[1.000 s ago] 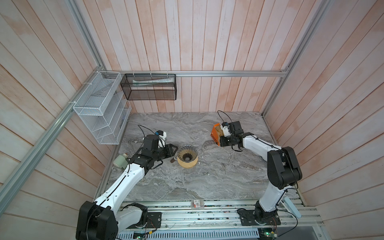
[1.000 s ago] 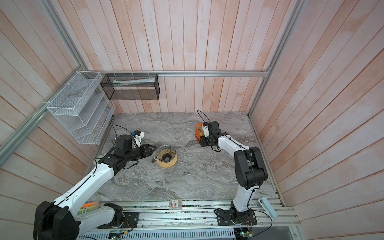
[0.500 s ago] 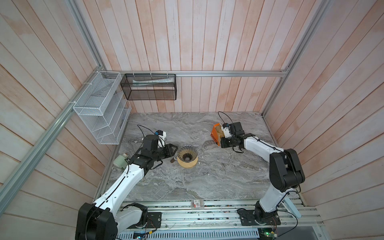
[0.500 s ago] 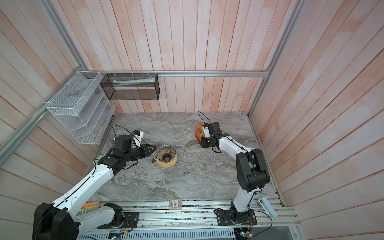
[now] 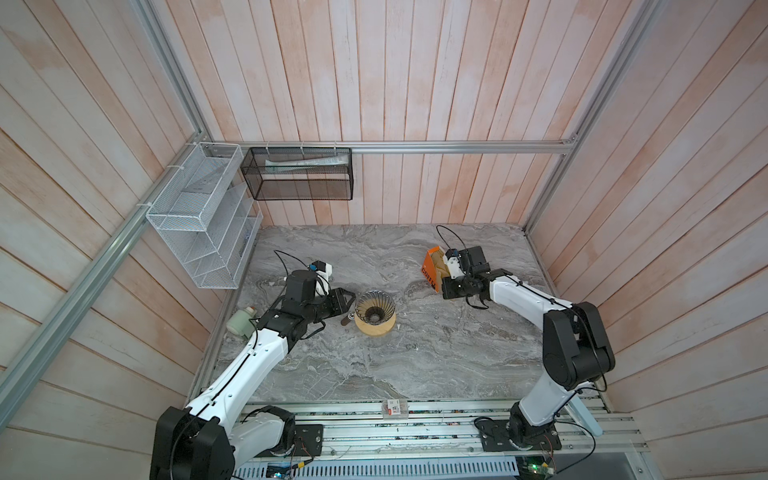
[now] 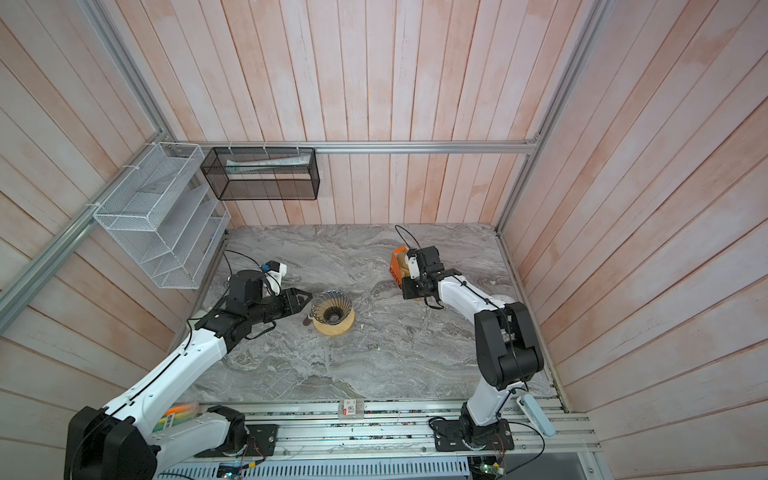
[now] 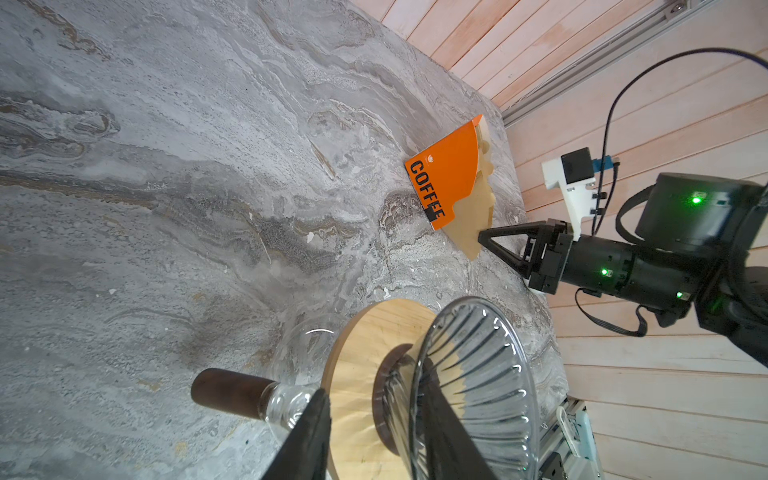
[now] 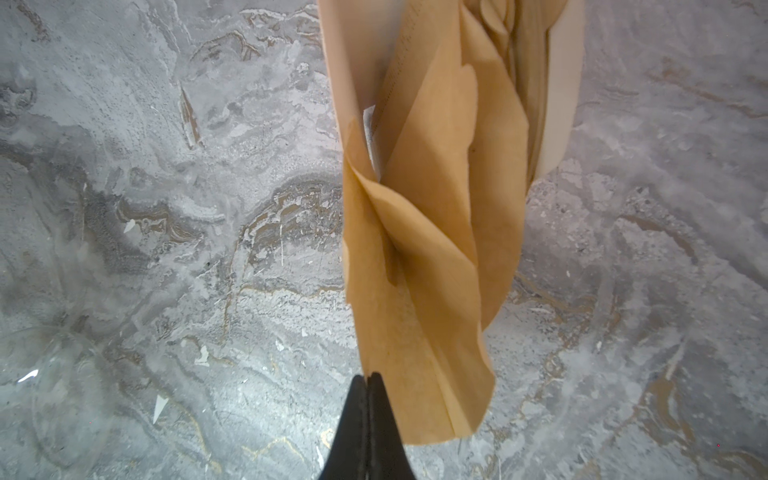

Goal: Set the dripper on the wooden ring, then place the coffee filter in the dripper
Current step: 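Carry the held filter with the right gripper toward the glass dripper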

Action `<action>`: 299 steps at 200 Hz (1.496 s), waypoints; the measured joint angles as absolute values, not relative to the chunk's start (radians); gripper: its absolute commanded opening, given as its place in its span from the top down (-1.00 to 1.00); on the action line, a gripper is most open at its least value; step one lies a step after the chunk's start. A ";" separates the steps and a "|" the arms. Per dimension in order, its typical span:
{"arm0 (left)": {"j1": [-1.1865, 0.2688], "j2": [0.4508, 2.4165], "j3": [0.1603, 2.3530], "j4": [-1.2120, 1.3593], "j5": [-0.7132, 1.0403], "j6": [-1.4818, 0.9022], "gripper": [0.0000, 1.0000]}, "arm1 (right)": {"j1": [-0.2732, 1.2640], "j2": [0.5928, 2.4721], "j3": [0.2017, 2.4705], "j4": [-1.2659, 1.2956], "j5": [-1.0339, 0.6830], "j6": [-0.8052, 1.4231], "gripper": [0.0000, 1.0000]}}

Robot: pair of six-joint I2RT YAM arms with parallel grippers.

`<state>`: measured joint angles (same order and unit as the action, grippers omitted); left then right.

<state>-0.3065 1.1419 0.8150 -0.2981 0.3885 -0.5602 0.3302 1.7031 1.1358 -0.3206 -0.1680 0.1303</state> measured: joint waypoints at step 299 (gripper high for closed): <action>-0.307 1.103 0.804 -0.331 0.373 -0.559 0.20 | 0.455 1.444 1.072 -0.502 -0.115 0.182 1.00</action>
<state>-0.3065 1.1034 0.8043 -0.3305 0.3729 -0.5591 0.4553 1.4441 1.0721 -0.5022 -0.1154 0.1822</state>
